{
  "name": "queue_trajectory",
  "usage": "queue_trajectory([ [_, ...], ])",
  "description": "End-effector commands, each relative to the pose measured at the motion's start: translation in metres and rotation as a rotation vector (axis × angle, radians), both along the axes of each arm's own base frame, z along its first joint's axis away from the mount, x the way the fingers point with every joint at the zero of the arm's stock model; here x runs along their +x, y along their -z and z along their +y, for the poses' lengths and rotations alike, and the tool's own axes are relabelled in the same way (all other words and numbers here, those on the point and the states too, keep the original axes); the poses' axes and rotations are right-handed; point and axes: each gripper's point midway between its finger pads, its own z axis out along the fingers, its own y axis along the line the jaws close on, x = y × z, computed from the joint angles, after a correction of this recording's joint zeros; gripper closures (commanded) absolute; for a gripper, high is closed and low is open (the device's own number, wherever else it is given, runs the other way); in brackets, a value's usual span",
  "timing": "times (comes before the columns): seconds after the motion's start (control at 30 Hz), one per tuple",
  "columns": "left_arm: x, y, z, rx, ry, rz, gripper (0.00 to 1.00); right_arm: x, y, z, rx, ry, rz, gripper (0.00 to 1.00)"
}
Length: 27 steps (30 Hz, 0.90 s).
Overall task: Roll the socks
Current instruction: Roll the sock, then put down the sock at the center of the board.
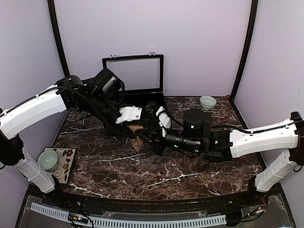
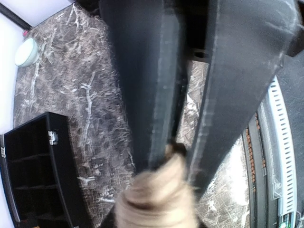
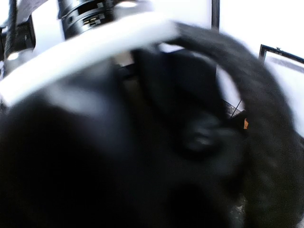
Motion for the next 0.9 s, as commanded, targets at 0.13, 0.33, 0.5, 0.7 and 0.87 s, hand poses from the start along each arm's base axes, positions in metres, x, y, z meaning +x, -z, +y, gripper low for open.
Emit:
queue_trajectory([
  [0.13, 0.019, 0.02, 0.001, 0.032, -0.027, -0.162, 0.61, -0.014, 0.022, 0.009, 0.078, -0.058, 0.095, 1.0],
  [0.33, 0.014, 0.035, 0.012, 0.008, -0.08, 0.027, 0.01, 0.005, 0.067, -0.019, -0.155, 0.058, 0.0, 1.0],
  [0.5, 0.052, 0.026, 0.036, -0.082, -0.251, -0.048, 0.01, 0.027, 0.1, -0.044, -0.38, 0.159, -0.195, 1.0],
  [0.7, 0.087, 0.033, 0.069, -0.103, -0.454, -0.177, 0.01, 0.051, 0.155, -0.045, -0.647, 0.201, -0.387, 1.0],
  [0.87, 0.047, 0.076, 0.06, -0.072, -0.248, -0.041, 0.22, 0.037, 0.202, -0.027, -0.654, 0.117, -0.358, 1.0],
])
